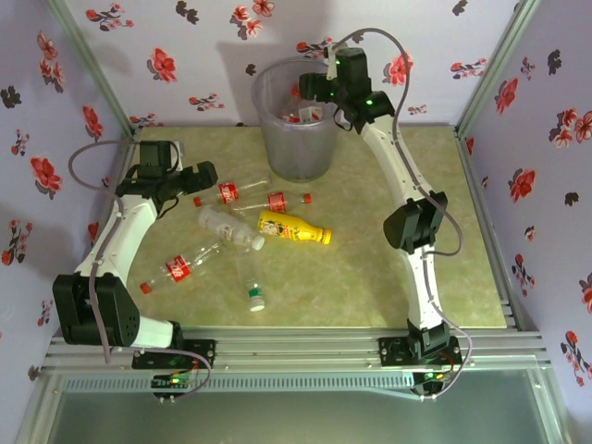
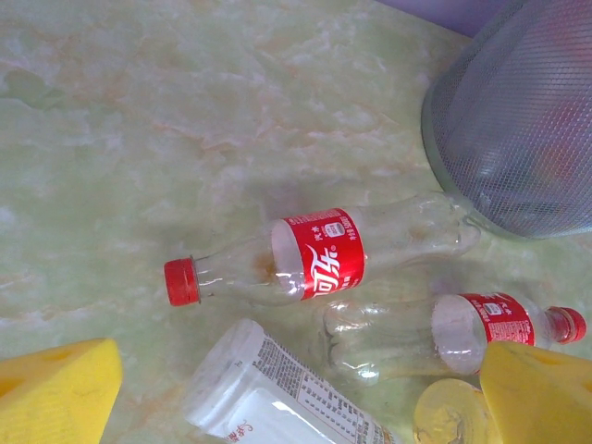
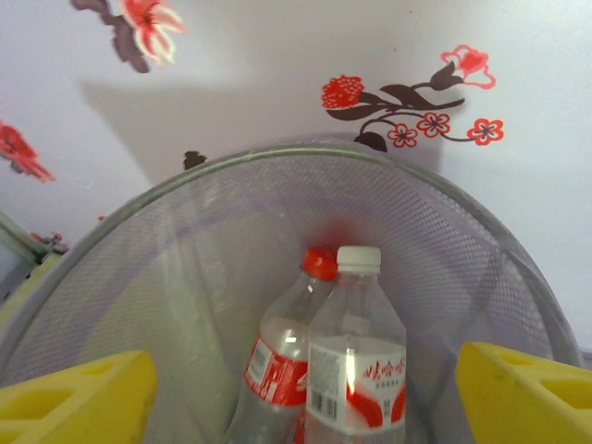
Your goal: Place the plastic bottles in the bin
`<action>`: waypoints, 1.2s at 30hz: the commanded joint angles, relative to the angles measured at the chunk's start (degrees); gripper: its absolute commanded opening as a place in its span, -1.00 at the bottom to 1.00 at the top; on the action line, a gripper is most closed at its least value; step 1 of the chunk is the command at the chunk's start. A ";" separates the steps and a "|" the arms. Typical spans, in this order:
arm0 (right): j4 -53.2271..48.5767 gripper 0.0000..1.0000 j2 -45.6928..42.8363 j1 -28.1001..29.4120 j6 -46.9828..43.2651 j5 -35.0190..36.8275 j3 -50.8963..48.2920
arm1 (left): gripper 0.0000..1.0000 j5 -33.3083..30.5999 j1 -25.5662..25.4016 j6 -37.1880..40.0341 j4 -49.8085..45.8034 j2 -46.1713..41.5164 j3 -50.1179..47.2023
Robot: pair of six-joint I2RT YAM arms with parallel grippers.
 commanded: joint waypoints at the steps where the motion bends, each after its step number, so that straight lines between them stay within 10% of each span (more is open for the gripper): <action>1: 0.63 0.70 -11.16 2.90 -6.96 0.24 -7.51 | 0.99 -0.59 -0.61 1.50 -1.03 0.28 1.47; 19: -8.75 0.57 -50.04 10.74 -20.02 -8.19 -61.39 | 0.99 -0.56 -1.40 1.73 -1.17 -0.01 1.64; 36: -4.36 0.64 -33.09 18.07 -24.40 -5.24 -67.27 | 0.99 -0.59 -1.49 1.90 -1.25 0.45 1.65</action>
